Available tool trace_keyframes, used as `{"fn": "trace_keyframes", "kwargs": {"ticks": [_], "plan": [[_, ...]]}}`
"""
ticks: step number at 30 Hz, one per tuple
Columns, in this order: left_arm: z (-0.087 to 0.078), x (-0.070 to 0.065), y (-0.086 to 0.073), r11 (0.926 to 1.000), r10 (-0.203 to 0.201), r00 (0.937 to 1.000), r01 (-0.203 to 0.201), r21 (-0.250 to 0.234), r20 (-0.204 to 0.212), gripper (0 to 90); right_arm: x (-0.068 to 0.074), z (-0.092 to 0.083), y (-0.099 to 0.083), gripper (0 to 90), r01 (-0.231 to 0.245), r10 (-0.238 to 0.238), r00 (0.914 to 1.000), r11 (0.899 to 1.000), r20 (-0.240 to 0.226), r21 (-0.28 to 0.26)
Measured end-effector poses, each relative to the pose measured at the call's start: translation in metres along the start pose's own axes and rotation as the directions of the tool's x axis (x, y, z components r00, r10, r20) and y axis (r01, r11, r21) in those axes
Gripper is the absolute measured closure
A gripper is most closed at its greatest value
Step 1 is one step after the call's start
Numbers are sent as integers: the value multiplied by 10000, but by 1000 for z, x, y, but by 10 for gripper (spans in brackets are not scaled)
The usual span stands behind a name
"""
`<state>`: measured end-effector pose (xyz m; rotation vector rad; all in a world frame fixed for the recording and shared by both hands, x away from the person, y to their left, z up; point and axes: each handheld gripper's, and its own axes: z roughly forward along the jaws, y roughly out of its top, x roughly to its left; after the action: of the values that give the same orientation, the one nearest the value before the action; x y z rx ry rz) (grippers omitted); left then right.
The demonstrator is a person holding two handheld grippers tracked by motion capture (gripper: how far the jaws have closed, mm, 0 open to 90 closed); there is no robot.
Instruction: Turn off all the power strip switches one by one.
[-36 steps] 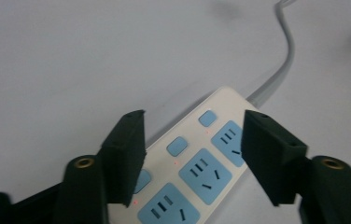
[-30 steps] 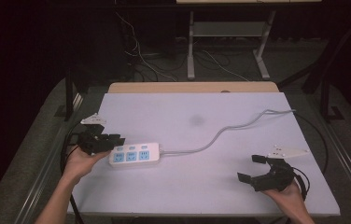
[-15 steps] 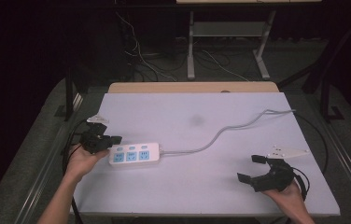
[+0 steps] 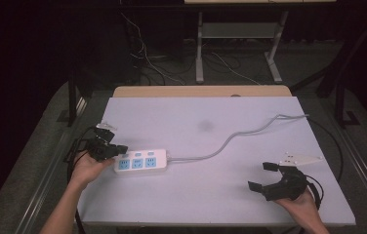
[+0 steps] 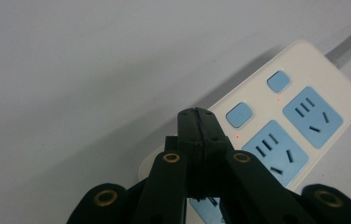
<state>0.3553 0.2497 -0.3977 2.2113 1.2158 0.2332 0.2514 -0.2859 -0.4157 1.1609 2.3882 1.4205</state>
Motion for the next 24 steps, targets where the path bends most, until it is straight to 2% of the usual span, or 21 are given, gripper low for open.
{"fn": "trace_keyframes", "kwargs": {"ticks": [4,17,24], "plan": [[3,0,-3,9999,7,10000,-7,152,-9,890,0,0,0,13,6,-6,10000,10000,-20,-16],[4,2,-4,9999,23,10000,-24,153,71,892,0,0,0,13,34,-34,10000,10000,-7,-14],[4,6,-4,9995,-219,9994,213,213,281,897,0,-1,0,13,44,-44,10000,10000,-9,-22]]}}
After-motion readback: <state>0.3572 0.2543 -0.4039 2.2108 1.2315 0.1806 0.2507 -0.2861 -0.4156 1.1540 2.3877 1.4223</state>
